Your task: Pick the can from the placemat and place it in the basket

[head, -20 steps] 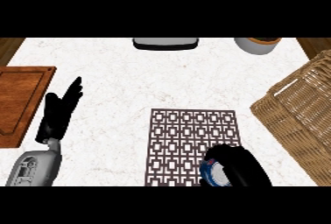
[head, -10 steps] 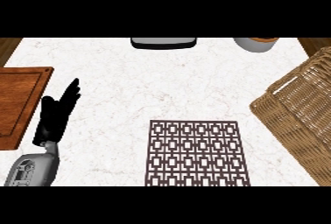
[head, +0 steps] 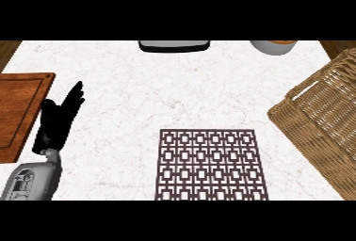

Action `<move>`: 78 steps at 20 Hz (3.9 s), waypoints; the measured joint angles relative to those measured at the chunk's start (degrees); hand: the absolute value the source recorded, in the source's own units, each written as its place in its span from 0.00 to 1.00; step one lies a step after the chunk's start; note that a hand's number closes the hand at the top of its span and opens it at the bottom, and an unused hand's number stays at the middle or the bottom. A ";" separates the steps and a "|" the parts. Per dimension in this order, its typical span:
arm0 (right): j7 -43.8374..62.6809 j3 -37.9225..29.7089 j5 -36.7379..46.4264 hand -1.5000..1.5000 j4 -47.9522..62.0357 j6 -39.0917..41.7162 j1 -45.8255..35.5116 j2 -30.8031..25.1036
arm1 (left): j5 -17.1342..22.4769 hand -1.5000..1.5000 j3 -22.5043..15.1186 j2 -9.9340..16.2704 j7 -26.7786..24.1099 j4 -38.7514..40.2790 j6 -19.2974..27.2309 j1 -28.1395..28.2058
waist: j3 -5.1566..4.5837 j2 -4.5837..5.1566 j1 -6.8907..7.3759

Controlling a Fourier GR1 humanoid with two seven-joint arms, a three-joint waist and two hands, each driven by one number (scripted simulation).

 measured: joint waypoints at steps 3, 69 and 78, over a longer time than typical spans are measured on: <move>0.48 0.49 -0.17 1.00 -0.67 -0.84 0.40 1.37 | -0.03 0.50 -0.17 -0.22 -0.13 -0.23 0.00 0.55 | -0.09 0.00 0.06; -10.92 -76.38 -43.60 0.00 59.38 33.37 -54.28 -16.81 | -1.52 0.50 -0.61 -1.79 -0.70 0.31 -0.50 -0.06 | 0.10 0.27 1.85; -10.64 -87.31 -48.30 0.00 76.36 32.76 -56.87 -26.12 | -1.41 0.50 -0.65 -1.93 -0.22 -0.82 -0.88 0.45 | 0.13 0.35 1.91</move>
